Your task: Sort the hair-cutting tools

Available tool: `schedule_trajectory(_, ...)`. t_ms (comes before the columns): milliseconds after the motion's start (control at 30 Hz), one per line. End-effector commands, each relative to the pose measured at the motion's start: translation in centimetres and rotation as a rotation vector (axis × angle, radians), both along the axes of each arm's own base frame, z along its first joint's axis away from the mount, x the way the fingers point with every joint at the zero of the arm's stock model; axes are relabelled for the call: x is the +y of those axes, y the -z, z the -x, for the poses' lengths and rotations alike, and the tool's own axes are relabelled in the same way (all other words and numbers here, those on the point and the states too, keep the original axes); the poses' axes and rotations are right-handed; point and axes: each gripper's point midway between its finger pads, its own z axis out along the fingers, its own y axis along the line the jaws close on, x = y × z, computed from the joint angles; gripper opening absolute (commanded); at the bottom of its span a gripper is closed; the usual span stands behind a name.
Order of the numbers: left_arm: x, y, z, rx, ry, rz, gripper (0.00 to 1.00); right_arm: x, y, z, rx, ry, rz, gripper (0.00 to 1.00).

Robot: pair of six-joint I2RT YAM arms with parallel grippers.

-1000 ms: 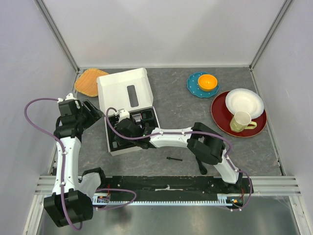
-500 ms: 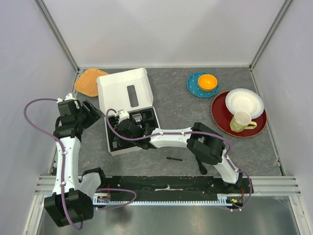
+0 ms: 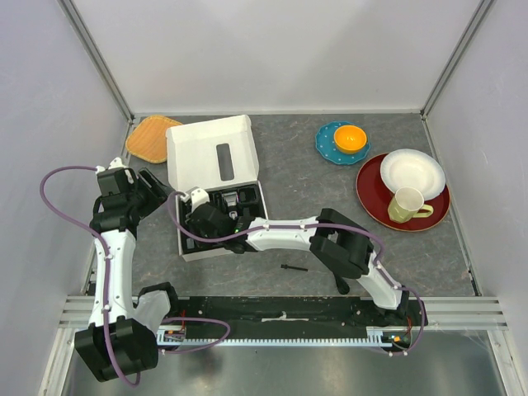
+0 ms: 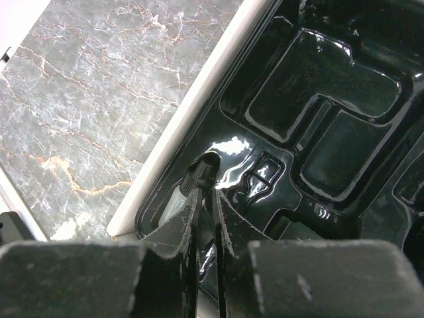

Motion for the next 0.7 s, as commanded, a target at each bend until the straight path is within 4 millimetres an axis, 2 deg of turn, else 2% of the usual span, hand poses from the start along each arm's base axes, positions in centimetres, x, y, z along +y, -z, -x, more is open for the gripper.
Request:
schedule_trajectory(0,-0.2,-0.5,-0.2,-0.026,0.018,0.004,0.7,0.1,1.5,0.4,-0.032,-0.018,0.08,0.2)
schedule_trajectory(233,0.0,-0.6,-0.2,-0.028,0.013,-0.001,0.7,-0.3,1.9,-0.1,-0.046,0.021,0.129,0.37)
schedule_trajectory(367,0.0,-0.5,-0.2,-0.024,0.012,0.001,0.7,-0.3,0.9,-0.4,-0.057,0.035,0.11,0.42)
schedule_trajectory(533,0.0,-0.5,-0.2,-0.024,0.012,0.002,0.7,0.0,0.2,-0.6,-0.069,0.042,0.094,0.54)
schedule_trajectory(667,0.1,-0.5,-0.2,-0.025,0.011,0.001,0.7,0.0,0.9,-0.6,-0.063,0.041,0.101,0.54)
